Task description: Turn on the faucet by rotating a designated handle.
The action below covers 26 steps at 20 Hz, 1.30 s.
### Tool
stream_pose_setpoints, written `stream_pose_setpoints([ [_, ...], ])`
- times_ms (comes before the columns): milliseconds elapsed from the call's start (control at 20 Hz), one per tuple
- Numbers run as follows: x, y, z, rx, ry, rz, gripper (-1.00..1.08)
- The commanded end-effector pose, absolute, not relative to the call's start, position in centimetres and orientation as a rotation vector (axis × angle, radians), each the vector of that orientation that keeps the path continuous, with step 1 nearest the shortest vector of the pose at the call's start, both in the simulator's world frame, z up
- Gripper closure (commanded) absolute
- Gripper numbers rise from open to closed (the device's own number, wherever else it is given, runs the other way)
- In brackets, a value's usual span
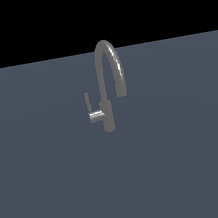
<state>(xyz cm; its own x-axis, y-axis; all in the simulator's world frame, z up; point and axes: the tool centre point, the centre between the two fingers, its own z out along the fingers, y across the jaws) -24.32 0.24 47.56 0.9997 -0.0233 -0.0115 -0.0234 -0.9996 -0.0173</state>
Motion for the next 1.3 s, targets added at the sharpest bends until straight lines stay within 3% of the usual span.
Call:
stream_pose_setpoints([
  [0,-24.3,0.2,47.6,-3.124,0.036,0.018,1.08],
  [600,-24.3,1.6,45.7,-3.141,0.146,-0.047,1.08],
  [1250,-23.1,5.3,39.9,-3.161,0.487,-0.25,1.08],
])
